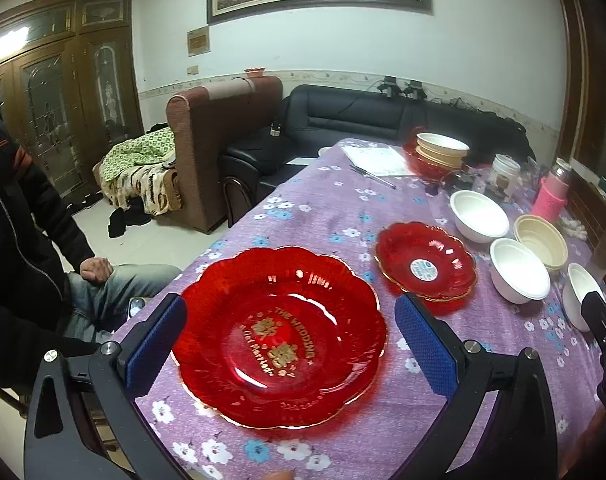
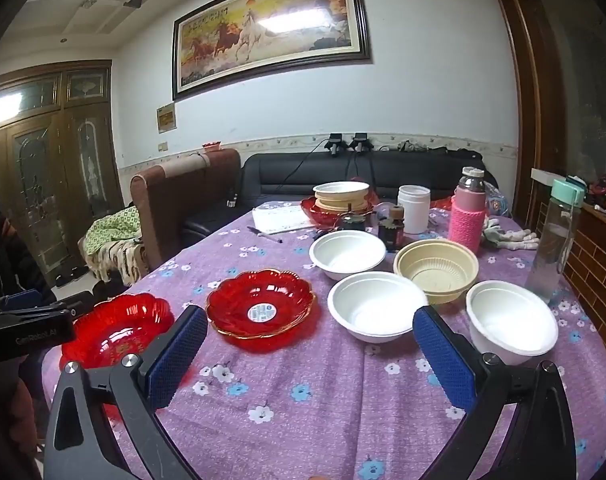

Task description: Organize plates and bowls

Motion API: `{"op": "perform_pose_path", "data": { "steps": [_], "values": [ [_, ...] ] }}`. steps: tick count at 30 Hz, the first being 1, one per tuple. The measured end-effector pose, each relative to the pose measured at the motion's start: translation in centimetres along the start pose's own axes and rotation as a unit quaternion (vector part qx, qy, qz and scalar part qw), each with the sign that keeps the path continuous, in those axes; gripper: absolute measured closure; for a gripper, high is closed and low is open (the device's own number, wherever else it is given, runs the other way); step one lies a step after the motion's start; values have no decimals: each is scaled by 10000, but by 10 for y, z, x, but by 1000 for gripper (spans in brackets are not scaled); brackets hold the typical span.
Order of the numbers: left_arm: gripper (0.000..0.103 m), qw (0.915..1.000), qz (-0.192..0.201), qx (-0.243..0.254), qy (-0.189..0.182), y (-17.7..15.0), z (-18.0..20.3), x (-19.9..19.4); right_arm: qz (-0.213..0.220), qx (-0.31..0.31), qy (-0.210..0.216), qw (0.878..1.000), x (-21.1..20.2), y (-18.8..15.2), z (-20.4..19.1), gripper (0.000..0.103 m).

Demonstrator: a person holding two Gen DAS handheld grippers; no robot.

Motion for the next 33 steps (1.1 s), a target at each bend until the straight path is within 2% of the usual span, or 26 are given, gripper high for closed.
{"op": "perform_pose_path", "data": {
  "steps": [9, 14, 18, 25, 33],
  "values": [
    [0, 9997, -30, -238, -47, -2, -24, -2, -251, 242, 505, 9981, 20, 2, -17, 0],
    [0, 9992, -175, -354, 91, -2, -39, 1, -340, 216, 826, 9958, 39, 5, -41, 0],
    [0, 9982, -268, -385, 360, -4, -54, 0, -309, 321, 1061, 9934, 51, 7, -56, 0],
    [0, 9938, -124, -648, 899, -1, -82, -21, -312, 505, 1719, 9833, 73, 13, -86, 1],
    [0, 9914, -54, -540, 1188, 10, -75, -15, -41, 137, 1662, 9860, 74, -3, -83, 1]
  ]
}}
Point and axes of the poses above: each gripper's, at about its wrist camera, not at the fingertips, and x roughly the way its jaws point, z to its right, y to its top, the point moved 3 cm from there along x, roughly the way its jaws point, and after that the axes turned 6 degrees about y, right-handed, at the moved point
